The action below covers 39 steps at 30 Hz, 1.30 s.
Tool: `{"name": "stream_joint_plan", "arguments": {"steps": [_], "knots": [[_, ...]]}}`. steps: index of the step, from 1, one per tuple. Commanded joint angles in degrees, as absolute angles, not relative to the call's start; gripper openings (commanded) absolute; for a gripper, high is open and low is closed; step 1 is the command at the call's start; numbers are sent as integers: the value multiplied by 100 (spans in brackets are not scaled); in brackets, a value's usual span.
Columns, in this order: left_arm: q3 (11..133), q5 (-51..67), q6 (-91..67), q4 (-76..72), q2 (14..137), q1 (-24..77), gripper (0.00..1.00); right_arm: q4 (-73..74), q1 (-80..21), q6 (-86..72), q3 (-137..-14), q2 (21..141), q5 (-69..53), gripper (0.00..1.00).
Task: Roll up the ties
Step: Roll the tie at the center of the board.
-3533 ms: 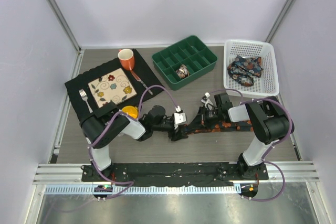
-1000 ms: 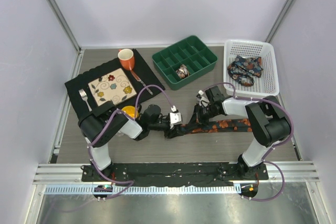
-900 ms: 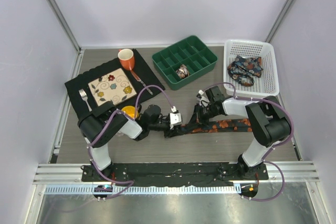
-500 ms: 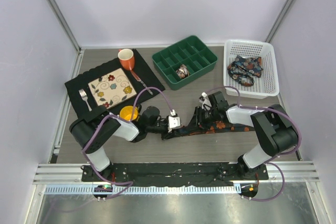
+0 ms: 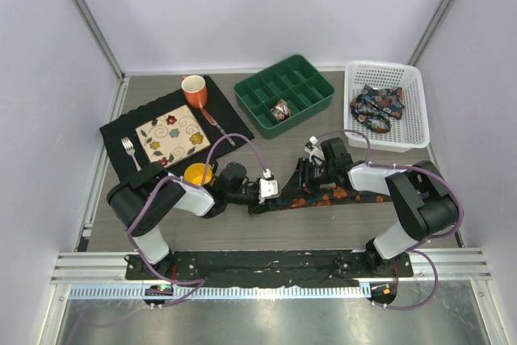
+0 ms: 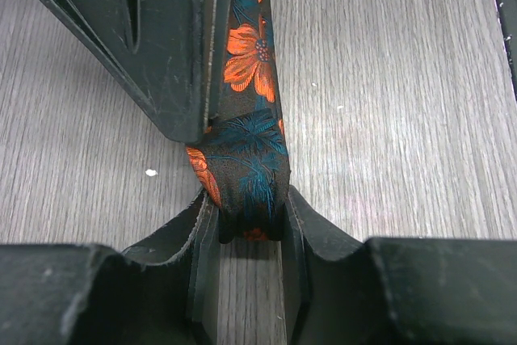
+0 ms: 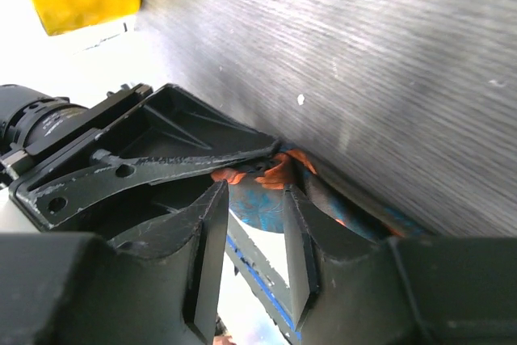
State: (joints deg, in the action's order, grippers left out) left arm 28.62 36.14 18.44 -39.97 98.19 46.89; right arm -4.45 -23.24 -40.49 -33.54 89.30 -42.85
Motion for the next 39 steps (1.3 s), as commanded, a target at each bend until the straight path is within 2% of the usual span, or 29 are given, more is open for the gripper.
{"name": "stream_joint_plan", "arguments": {"steps": [1,9,17,24,30,35,36,39], "knots": [[2935,3498,1925,-3560,10011,4693,16,-572,-2355,-3981,-3437,8877,-4597,40],[3032,3507,1916,-3507,10090,4685,17,-45,-2505,-3570,-3436,8947,-4220,37],[3085,3481,1916,-3437,10090,4676,19,755,-2505,-3138,-3709,9281,-3657,1],[3173,3507,1644,-3568,9958,4623,52,1344,-2540,-2839,-3867,9527,-3068,1],[3348,3735,1337,-3717,10028,4632,59,1547,-2716,-2672,-4052,9782,-2743,1],[3340,3902,1117,-3911,10107,4641,59,1556,-2742,-2654,-4078,9791,-2690,1],[3340,3894,1090,-3911,10151,4658,50,1564,-2742,-2654,-4096,9782,-2689,1],[3287,3771,1090,-3902,10178,4720,33,1564,-2733,-2654,-4157,9747,-2690,1]]}}
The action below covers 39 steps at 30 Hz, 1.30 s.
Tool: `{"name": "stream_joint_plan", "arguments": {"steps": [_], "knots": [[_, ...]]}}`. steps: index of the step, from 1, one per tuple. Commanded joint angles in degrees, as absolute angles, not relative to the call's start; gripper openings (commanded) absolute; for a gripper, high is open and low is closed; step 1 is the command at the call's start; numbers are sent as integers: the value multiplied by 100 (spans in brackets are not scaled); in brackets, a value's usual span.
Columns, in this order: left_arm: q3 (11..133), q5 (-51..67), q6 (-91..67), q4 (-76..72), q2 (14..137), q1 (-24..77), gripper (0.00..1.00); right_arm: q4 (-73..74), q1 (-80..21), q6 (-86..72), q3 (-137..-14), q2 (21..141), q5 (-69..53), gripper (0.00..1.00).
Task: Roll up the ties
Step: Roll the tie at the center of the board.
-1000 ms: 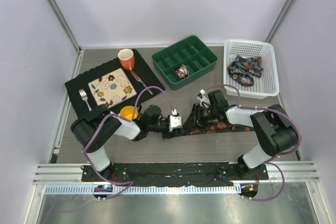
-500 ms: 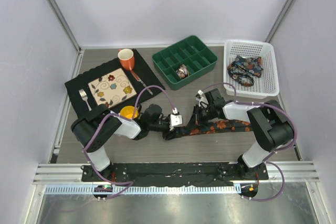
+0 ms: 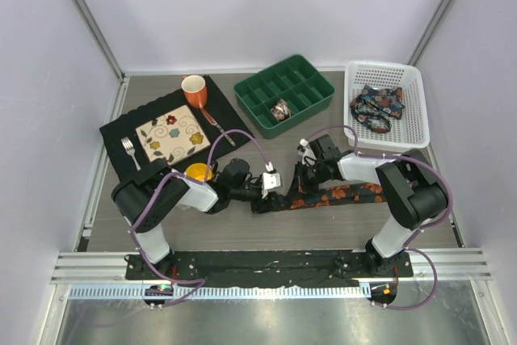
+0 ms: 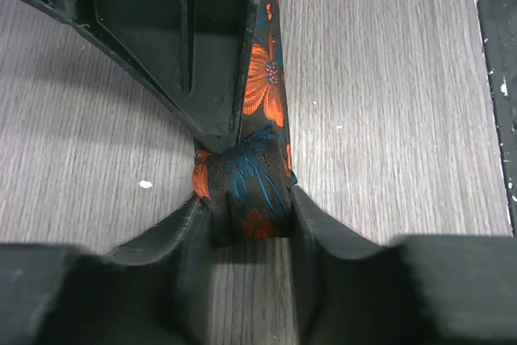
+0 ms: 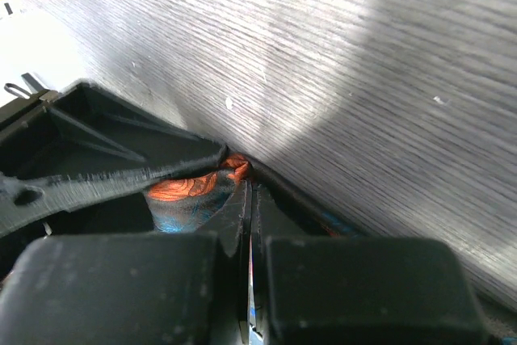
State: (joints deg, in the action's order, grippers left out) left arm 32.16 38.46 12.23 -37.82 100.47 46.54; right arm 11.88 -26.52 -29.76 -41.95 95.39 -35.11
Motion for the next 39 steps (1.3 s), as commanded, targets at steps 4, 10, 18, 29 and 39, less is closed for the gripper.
{"name": "stream_joint_plan", "arguments": {"steps": [4,10,18,29,39], "knots": [[3243,3358,1659,-3193,9915,4755,19,1617,-2733,-2646,-4341,9651,-2716,1],[3252,2892,2733,-1646,9484,4790,16,2135,-2461,-2672,-4834,9107,-2979,25],[3498,2777,3067,-1116,9624,4869,16,2146,-2390,-3357,-4641,8280,-3990,48],[3735,2839,3146,-738,9800,4896,19,1530,-2883,-3454,-4570,8779,-3806,45],[3797,2821,3120,-686,9870,4904,21,1512,-3129,-3199,-4456,9141,-3551,20]]}}
